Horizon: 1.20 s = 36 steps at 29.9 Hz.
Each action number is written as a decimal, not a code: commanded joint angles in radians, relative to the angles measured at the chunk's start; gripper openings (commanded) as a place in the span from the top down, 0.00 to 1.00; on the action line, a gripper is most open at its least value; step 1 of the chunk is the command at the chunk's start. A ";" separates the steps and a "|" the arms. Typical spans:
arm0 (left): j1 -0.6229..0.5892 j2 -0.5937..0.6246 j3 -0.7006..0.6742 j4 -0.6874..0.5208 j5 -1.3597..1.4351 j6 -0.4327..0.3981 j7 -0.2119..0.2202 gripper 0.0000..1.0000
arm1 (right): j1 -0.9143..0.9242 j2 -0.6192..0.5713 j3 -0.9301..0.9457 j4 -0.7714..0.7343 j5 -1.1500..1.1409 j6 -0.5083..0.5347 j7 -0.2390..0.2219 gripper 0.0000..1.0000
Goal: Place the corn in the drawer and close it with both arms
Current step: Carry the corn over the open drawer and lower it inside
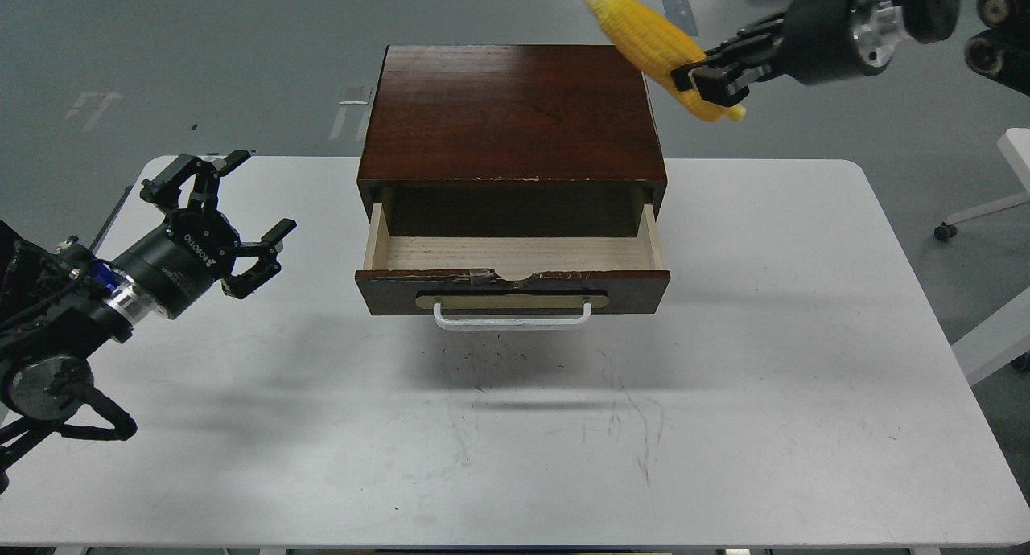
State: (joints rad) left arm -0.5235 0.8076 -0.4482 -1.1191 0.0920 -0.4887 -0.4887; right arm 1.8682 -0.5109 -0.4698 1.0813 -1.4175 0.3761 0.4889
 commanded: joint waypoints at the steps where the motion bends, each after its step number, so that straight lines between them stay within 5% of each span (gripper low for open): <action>1: 0.000 0.007 0.000 -0.004 0.000 0.000 0.000 0.00 | 0.023 0.119 -0.029 0.019 -0.001 -0.003 0.000 0.95; 6: 0.000 0.010 0.000 -0.004 0.000 0.000 0.000 0.00 | 0.029 0.257 -0.084 0.011 -0.001 -0.011 0.000 0.95; 22: 0.007 0.016 0.000 -0.004 0.000 0.000 0.000 0.00 | -0.040 0.362 -0.181 -0.027 -0.003 -0.080 0.000 0.82; 30: 0.010 0.016 0.000 -0.004 0.000 0.000 0.000 0.00 | -0.077 0.410 -0.191 -0.061 -0.001 -0.083 0.000 0.63; 36: 0.011 0.016 0.000 -0.004 0.000 0.000 0.000 0.00 | -0.078 0.404 -0.191 -0.063 0.000 -0.085 0.000 0.30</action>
State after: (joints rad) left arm -0.5125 0.8239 -0.4479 -1.1229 0.0921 -0.4887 -0.4889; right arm 1.7903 -0.1023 -0.6612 1.0167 -1.4190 0.2927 0.4886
